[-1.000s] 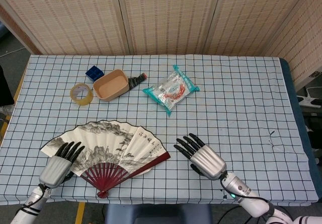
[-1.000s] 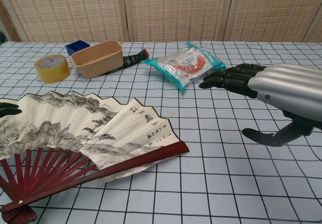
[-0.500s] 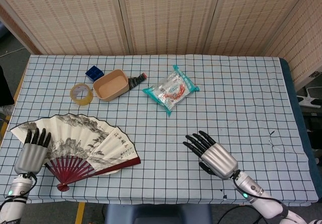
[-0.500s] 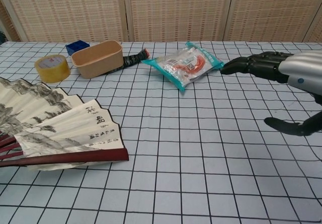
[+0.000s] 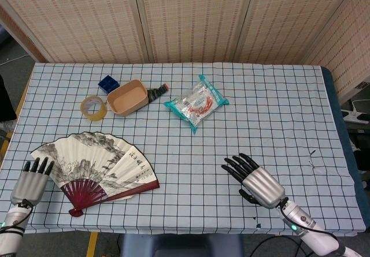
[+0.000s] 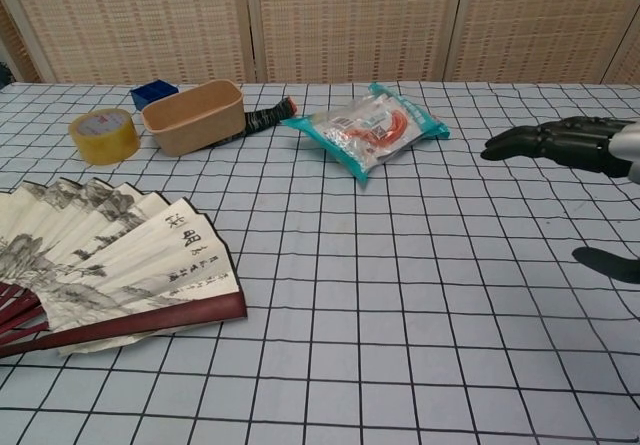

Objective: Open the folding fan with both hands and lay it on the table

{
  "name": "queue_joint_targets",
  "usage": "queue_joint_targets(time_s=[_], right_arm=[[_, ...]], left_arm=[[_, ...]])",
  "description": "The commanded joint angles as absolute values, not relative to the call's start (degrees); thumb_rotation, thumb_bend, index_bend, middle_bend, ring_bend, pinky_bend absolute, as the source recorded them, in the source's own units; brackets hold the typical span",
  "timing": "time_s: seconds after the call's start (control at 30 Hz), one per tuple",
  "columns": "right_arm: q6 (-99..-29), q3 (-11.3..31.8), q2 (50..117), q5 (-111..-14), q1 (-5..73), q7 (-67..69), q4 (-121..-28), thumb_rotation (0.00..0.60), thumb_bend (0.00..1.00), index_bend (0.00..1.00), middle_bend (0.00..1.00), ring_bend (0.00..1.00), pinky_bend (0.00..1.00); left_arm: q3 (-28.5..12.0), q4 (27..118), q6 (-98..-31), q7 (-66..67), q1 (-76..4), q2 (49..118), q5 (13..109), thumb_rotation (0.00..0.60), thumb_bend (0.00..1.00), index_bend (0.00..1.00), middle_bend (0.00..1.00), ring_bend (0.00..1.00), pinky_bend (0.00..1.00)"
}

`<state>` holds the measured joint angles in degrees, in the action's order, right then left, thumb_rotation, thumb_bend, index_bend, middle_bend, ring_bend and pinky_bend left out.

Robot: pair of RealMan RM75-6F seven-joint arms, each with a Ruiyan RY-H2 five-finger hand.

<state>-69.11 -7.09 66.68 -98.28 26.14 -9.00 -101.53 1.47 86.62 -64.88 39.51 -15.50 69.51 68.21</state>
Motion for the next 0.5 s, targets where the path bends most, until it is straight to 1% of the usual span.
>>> queue_joint_targets(time_s=[0.03, 0.1, 0.17, 0.23, 0.33, 0.43, 0.5], right_arm=[[-68.6, -7.18, 66.59, -98.25, 25.97, -8.43, -101.3, 0.6, 0.37, 0.0, 0.0, 0.0, 0.0], [-69.12, -7.13, 66.17, -98.84, 25.68, -8.67, -101.39, 0.6, 0.37, 0.0, 0.0, 0.0, 0.0], [-70.97, -6.89, 65.59, -99.4, 24.79, -8.69, -101.63, 0.6, 0.37, 0.0, 0.0, 0.0, 0.0], [-73.58, -6.9, 64.92, -99.92, 23.35, -8.36, -101.84, 0.6, 0.37, 0.0, 0.0, 0.0, 0.0], [-78.76, -7.95, 63.28, -99.86, 19.31, -8.23, -101.92, 0.6, 0.37, 0.0, 0.0, 0.0, 0.0], [-84.18, -8.99, 62.34, -97.69, 13.94, -9.44, -100.87, 0.6, 0.34, 0.0, 0.0, 0.0, 0.0], [-88.53, -9.08, 63.0, -96.06, 10.0, -9.94, -98.95, 0.6, 0.33, 0.0, 0.0, 0.0, 0.0]], left_arm=[[4.04, 95.18, -74.78, -2.76, -10.84, 65.14, 103.58, 0.6, 0.39, 0.0, 0.0, 0.0, 0.14], [1.63, 93.21, -77.62, 0.06, -10.87, 66.53, 103.04, 0.6, 0.4, 0.0, 0.0, 0.0, 0.13], [0.01, 93.12, -79.29, -0.49, -10.56, 67.48, 100.68, 0.6, 0.41, 0.0, 0.0, 0.0, 0.12], [-0.07, 93.55, -81.0, -4.49, -10.23, 67.74, 100.27, 0.6, 0.41, 0.0, 0.0, 0.0, 0.12], [1.01, 91.49, -84.87, -10.19, -8.78, 68.89, 101.17, 0.6, 0.41, 0.0, 0.0, 0.0, 0.12], [0.95, 88.01, -90.44, -12.39, -6.42, 72.1, 101.36, 0.6, 0.41, 0.0, 0.0, 0.0, 0.1], [0.42, 84.42, -93.45, -12.88, -5.08, 74.26, 100.7, 0.567, 0.41, 0.0, 0.0, 0.0, 0.1]])
